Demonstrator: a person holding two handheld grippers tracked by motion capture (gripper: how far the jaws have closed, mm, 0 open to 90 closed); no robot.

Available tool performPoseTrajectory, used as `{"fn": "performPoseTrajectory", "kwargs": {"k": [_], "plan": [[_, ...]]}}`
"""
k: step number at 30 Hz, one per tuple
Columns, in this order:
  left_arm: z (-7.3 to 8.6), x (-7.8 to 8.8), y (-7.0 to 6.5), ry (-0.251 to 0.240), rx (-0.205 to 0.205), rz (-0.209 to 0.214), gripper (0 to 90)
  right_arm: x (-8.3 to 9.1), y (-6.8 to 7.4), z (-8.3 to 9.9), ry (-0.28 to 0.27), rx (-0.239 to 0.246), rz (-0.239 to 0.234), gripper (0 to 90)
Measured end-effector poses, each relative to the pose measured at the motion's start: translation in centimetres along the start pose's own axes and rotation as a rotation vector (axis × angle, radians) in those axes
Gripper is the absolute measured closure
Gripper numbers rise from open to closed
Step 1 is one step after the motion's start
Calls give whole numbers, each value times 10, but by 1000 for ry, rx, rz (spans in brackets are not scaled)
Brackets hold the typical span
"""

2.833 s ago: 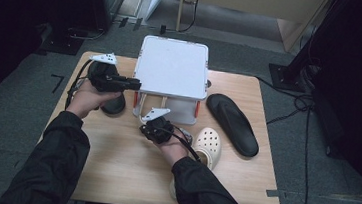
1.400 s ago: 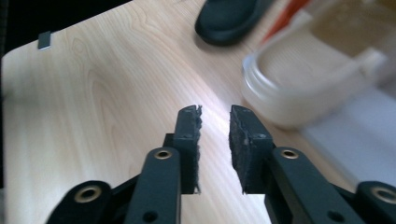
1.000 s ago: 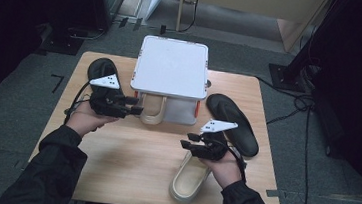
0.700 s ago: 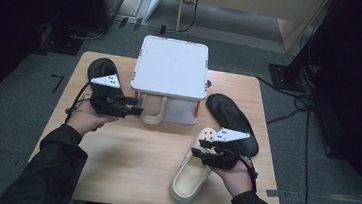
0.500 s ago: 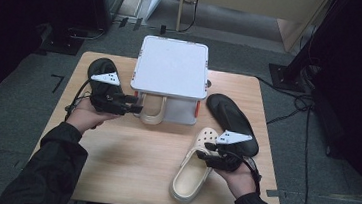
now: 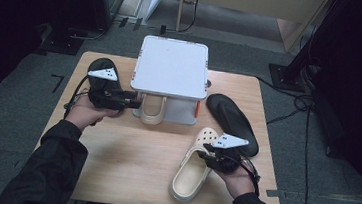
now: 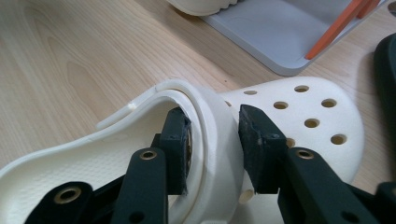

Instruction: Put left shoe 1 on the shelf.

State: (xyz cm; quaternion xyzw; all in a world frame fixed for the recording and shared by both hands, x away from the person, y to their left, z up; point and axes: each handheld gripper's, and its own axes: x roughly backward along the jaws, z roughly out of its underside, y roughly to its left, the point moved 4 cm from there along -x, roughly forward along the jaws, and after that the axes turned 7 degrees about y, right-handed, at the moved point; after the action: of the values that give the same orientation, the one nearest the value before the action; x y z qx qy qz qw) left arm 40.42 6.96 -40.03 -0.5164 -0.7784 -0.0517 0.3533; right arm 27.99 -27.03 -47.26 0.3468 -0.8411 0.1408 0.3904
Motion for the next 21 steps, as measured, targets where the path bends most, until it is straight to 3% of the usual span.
{"fn": "performPoseTrajectory", "kwargs": {"k": [5, 16, 21], "plan": [[-4, 5, 1, -2, -3, -13, 494, 1, 2, -5, 12, 14, 15, 692], [-23, 16, 3, -40, -17, -8, 494, -3, 10, -26, -55, 41, -3, 735], [-36, 13, 11, -31, -13, -5, 495, -5, 12, -32, -66, 61, -7, 747]]}}
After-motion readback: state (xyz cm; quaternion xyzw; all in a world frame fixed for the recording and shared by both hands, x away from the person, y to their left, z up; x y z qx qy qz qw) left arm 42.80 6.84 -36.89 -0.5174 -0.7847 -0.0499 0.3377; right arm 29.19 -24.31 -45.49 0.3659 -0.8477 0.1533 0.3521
